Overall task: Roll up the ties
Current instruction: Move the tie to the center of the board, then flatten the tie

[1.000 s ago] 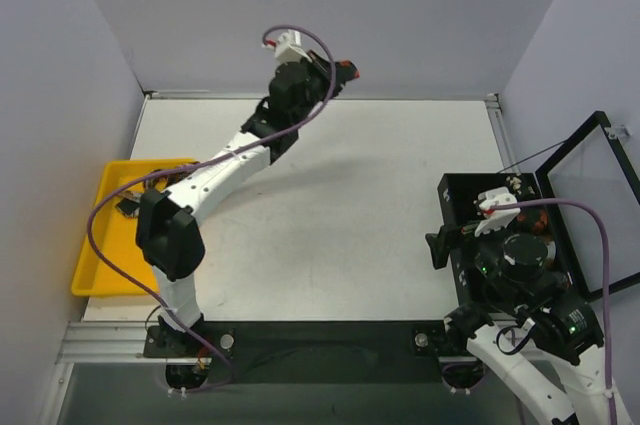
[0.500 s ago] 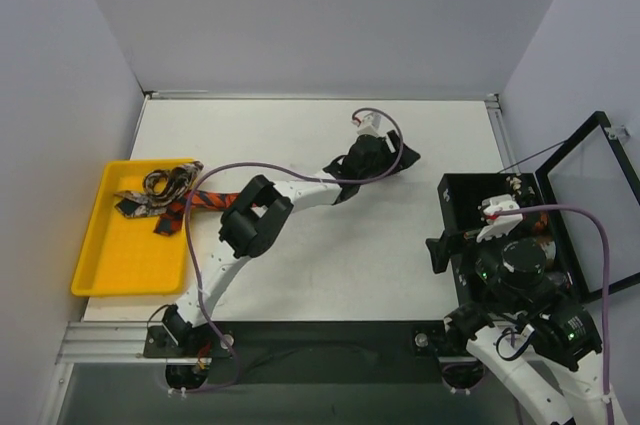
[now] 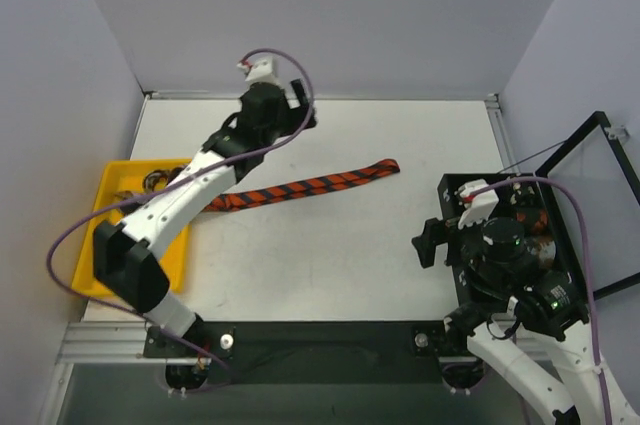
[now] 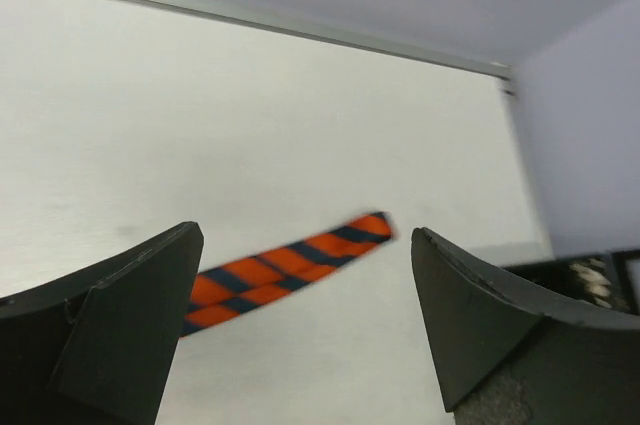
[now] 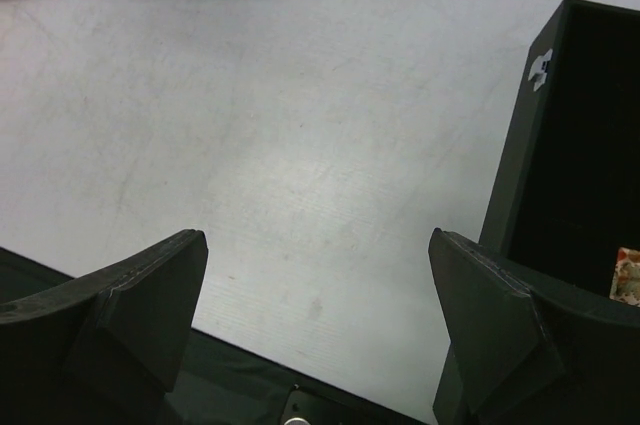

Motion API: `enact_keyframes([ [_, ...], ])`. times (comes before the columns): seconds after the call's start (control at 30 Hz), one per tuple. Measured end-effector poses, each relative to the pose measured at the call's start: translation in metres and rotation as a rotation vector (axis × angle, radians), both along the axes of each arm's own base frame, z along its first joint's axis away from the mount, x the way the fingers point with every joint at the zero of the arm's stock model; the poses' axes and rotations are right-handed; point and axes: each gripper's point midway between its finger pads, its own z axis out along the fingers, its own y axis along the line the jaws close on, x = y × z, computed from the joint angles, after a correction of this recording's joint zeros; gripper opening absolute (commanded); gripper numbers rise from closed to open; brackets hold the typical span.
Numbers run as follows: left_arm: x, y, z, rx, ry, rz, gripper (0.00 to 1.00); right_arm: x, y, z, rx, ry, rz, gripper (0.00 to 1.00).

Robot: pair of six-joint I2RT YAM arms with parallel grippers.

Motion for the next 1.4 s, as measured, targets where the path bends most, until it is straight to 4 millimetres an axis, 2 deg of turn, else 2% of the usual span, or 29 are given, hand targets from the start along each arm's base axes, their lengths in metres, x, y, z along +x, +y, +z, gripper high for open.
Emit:
enact_keyframes([
  [0.07,-0.002,0.072,0.0,0.137,0.006,0.136,0.97,0.0,0.005,-0.004,0.002,0.026,0.021,1.0],
  [0.13,-0.009,0.132,-0.012,0.274,0.041,0.247,0.97,-0.001,0.01,-0.005,0.01,0.04,0.04,1.0],
  [0.23,-0.023,0.193,-0.044,0.467,0.129,0.332,0.97,-0.003,0.014,-0.006,0.023,0.046,0.059,1.0],
  [0.3,-0.03,0.221,-0.072,0.589,0.204,0.338,0.97,-0.003,0.016,-0.009,0.027,0.053,0.068,1.0],
  [0.37,-0.035,0.238,-0.096,0.696,0.278,0.32,0.97,-0.003,0.018,-0.013,0.027,0.063,0.076,1.0],
  [0.5,-0.033,0.259,-0.126,0.866,0.362,0.293,0.97,-0.003,0.022,-0.015,0.029,0.08,0.093,1.0],
  [0.63,-0.031,0.277,-0.148,1.005,0.432,0.282,0.93,-0.002,0.025,-0.018,0.034,0.101,0.099,1.0],
  [0.8,-0.029,0.309,-0.164,1.1,0.509,0.335,0.88,-0.001,0.026,-0.02,0.035,0.111,0.096,1.0],
  [0.9,-0.03,0.329,-0.172,1.136,0.554,0.374,0.81,-0.001,0.027,-0.021,0.032,0.118,0.096,1.0],
  [0.93,-0.031,0.338,-0.174,1.145,0.572,0.391,0.73,0.0,0.027,-0.022,0.031,0.121,0.096,1.0],
  [1.0,-0.034,0.351,-0.178,1.145,0.598,0.418,0.67,0.001,0.027,-0.023,0.027,0.127,0.095,1.0],
  [1.03,-0.036,0.36,-0.179,1.141,0.612,0.436,0.58,0.001,0.027,-0.024,0.026,0.129,0.095,1.0],
  [1.07,-0.038,0.369,-0.181,1.135,0.627,0.46,0.55,0.001,0.028,-0.025,0.024,0.132,0.095,1.0],
  [1.17,-0.051,0.401,-0.187,1.112,0.687,0.539,0.54,0.003,0.028,-0.026,0.021,0.138,0.094,1.0],
  [1.23,-0.069,0.426,-0.19,1.083,0.735,0.607,0.56,0.004,0.028,-0.028,0.015,0.146,0.091,1.0],
  [1.27,-0.078,0.438,-0.19,1.066,0.754,0.644,0.6,0.005,0.028,-0.029,0.011,0.151,0.088,1.0],
  [1.4,-0.116,0.477,-0.18,0.956,0.788,0.803,0.66,0.012,0.028,-0.039,-0.023,0.2,0.061,1.0],
])
